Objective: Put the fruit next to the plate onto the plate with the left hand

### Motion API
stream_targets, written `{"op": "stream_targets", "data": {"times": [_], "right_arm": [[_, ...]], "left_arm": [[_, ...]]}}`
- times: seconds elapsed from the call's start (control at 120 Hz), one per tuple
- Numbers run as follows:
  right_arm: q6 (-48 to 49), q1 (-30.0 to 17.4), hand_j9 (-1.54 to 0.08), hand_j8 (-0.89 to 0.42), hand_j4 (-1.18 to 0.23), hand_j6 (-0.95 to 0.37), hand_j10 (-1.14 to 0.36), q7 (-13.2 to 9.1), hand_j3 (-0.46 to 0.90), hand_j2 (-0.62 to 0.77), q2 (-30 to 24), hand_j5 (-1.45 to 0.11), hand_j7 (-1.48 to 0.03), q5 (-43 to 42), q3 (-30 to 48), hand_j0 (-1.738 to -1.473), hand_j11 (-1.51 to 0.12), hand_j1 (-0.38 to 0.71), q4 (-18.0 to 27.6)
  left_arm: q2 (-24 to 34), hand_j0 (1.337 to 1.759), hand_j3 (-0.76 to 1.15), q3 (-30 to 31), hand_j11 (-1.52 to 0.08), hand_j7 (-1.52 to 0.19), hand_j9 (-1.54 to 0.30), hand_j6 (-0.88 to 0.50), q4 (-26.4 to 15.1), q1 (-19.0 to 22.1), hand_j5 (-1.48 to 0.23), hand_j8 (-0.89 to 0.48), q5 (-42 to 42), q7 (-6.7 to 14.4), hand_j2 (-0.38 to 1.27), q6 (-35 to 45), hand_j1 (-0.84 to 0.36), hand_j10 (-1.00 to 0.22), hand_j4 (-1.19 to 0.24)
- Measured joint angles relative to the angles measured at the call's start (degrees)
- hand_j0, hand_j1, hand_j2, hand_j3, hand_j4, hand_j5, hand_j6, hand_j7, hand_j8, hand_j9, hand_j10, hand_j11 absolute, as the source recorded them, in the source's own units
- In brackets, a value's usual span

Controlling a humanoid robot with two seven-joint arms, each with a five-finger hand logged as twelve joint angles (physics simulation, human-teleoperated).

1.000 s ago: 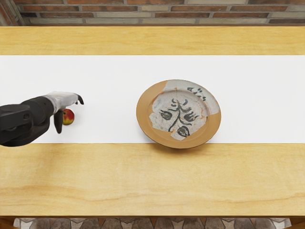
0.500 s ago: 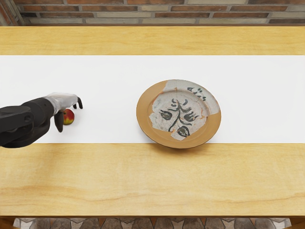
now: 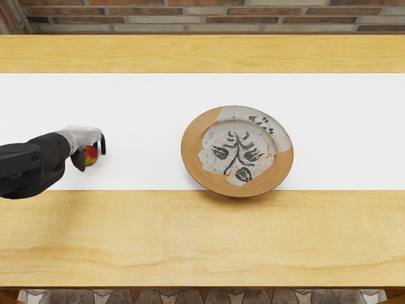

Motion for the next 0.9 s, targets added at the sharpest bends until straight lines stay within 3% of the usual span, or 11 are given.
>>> {"op": "stream_targets", "data": {"times": [0.067, 0.2, 0.333, 0.45, 0.517, 0.583, 0.717, 0.9], "right_arm": [[0.0, 0.0, -0.02, -0.02, -0.02, -0.02, -0.02, 0.0, 0.0, 0.0, 0.0, -0.02, -0.02, 0.0, 0.0, -1.658, -0.02, -0.33, 0.0], [0.0, 0.0, -0.02, -0.02, -0.02, -0.02, -0.02, 0.0, 0.0, 0.0, 0.0, -0.02, -0.02, 0.0, 0.0, -1.658, -0.02, -0.33, 0.0], [0.0, 0.0, -0.02, -0.02, -0.02, -0.02, -0.02, 0.0, 0.0, 0.0, 0.0, -0.02, -0.02, 0.0, 0.0, -1.658, -0.02, -0.33, 0.0], [0.0, 0.0, -0.02, -0.02, -0.02, -0.02, -0.02, 0.0, 0.0, 0.0, 0.0, -0.02, -0.02, 0.0, 0.0, -1.658, -0.02, -0.33, 0.0], [0.0, 0.0, -0.02, -0.02, -0.02, -0.02, -0.02, 0.0, 0.0, 0.0, 0.0, -0.02, -0.02, 0.0, 0.0, -1.658, -0.02, -0.33, 0.0], [0.0, 0.0, -0.02, -0.02, -0.02, -0.02, -0.02, 0.0, 0.0, 0.0, 0.0, -0.02, -0.02, 0.0, 0.0, -1.658, -0.02, -0.33, 0.0], [0.0, 0.0, -0.02, -0.02, -0.02, -0.02, -0.02, 0.0, 0.0, 0.0, 0.0, -0.02, -0.02, 0.0, 0.0, -1.658, -0.02, -0.33, 0.0], [0.0, 0.0, -0.02, -0.02, -0.02, -0.02, -0.02, 0.0, 0.0, 0.0, 0.0, -0.02, -0.02, 0.0, 0.0, -1.658, -0.02, -0.33, 0.0]], "left_arm": [[0.1, 1.657, 0.0, 0.0, -0.73, -0.78, -0.73, -0.41, 0.0, 0.1, -0.7, -0.48, -0.2, -0.2, 0.14, 0.2, -0.29, -0.56, -0.58], [0.2, 1.656, 0.0, 0.0, -0.84, -0.73, -0.84, -0.44, 0.0, 0.0, -0.81, -0.44, -0.2, -0.1, 0.25, 0.0, -0.33, -0.64, -0.65], [0.1, 1.655, 0.0, 0.0, -0.92, -0.73, -0.92, -0.44, 0.0, -0.1, -0.9, -0.39, -0.3, 0.0, 0.26, -0.1, -0.34, -0.64, -0.71], [0.2, 1.654, 0.0, -0.1, -0.96, -0.85, -0.96, -0.46, 0.0, -1.1, -0.95, -0.39, -0.7, 0.0, 0.28, -0.4, -0.34, -0.64, -0.73], [0.2, 1.652, 0.0, -0.2, -0.98, -0.89, -0.98, -0.45, 0.0, -1.3, -0.97, -0.39, -0.9, 0.0, 0.2, -0.6, -0.3, -0.64, -0.74], [-0.1, 1.651, 0.0, -0.4, -0.99, -0.93, -0.99, -0.44, 0.0, -3.1, -0.99, -0.4, -1.0, 0.0, 0.16, -0.7, -0.28, -0.65, -0.74], [-0.7, 1.651, 0.0, -0.7, -1.01, -0.97, -1.01, -0.42, 0.0, -6.4, -1.01, -0.39, -1.2, 0.0, 0.26, -0.9, -0.31, -0.65, -0.74], [-6.4, 1.65, 0.0, -1.8, -1.01, -0.99, -1.01, -0.4, 0.0, -11.1, -1.03, -0.38, -2.7, 0.0, 0.23, -1.0, -0.3, -0.64, -0.73]]}}
